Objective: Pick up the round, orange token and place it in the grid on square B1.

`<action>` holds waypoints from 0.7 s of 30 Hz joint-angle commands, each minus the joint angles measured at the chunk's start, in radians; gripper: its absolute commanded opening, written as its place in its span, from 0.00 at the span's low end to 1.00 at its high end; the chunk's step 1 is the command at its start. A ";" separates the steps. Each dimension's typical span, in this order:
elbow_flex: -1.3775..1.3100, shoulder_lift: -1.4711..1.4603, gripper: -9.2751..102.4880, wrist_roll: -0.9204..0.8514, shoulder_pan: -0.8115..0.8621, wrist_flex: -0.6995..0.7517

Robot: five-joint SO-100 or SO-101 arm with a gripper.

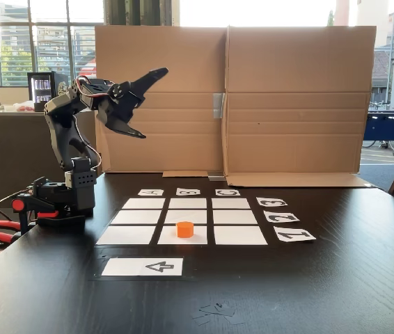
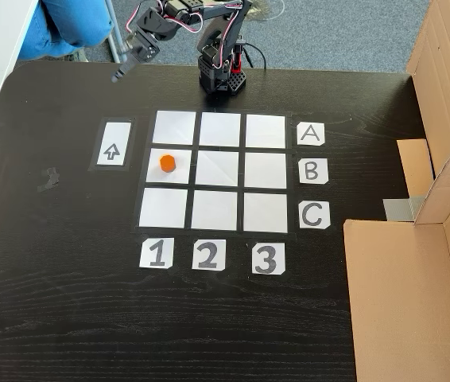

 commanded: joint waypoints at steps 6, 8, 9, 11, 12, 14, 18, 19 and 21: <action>0.000 0.192 0.64 0.293 0.420 -0.186; 0.017 0.215 0.56 0.328 0.515 -0.189; 0.029 0.230 0.50 0.339 0.563 -0.189; 0.074 0.264 0.40 0.342 0.649 -0.189; 0.104 0.279 0.34 0.348 0.687 -0.179; 0.192 0.313 0.17 0.354 0.746 -0.178; 0.396 0.390 0.08 0.359 0.815 -0.184; 0.443 0.410 0.08 0.364 0.824 -0.187; 0.545 0.463 0.08 0.376 0.834 -0.183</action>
